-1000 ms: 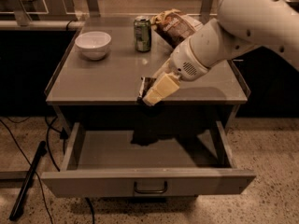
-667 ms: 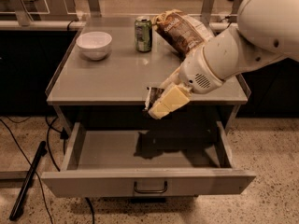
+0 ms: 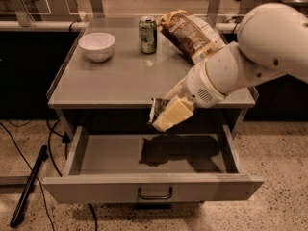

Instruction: Place rxbar chocolate into top drawer

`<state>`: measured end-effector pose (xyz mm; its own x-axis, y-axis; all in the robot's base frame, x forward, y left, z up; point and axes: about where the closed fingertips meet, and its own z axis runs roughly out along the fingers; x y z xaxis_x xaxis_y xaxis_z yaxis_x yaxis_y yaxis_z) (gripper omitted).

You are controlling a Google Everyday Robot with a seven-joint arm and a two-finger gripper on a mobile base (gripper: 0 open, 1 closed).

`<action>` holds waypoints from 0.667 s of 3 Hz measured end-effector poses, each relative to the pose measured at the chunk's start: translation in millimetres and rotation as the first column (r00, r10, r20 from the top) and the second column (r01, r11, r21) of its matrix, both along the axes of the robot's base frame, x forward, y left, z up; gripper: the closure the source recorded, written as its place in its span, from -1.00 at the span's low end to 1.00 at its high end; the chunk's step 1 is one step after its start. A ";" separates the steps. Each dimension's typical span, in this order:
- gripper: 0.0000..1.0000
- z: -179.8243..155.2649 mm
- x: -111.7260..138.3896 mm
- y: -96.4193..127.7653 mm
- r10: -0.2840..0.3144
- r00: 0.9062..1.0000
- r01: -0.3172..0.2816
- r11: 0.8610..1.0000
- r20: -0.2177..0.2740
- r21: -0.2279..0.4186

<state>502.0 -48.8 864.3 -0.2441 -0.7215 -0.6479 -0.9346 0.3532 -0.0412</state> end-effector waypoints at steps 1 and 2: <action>1.00 -48.9 -3.9 0.0 -0.007 1.000 0.008 0.999 0.024 -0.036; 1.00 -82.4 -4.3 -1.3 -0.018 0.999 0.020 0.998 0.041 -0.062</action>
Offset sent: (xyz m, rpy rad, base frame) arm -0.0031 -0.0060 -0.1201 -0.0880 -0.0575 -0.0385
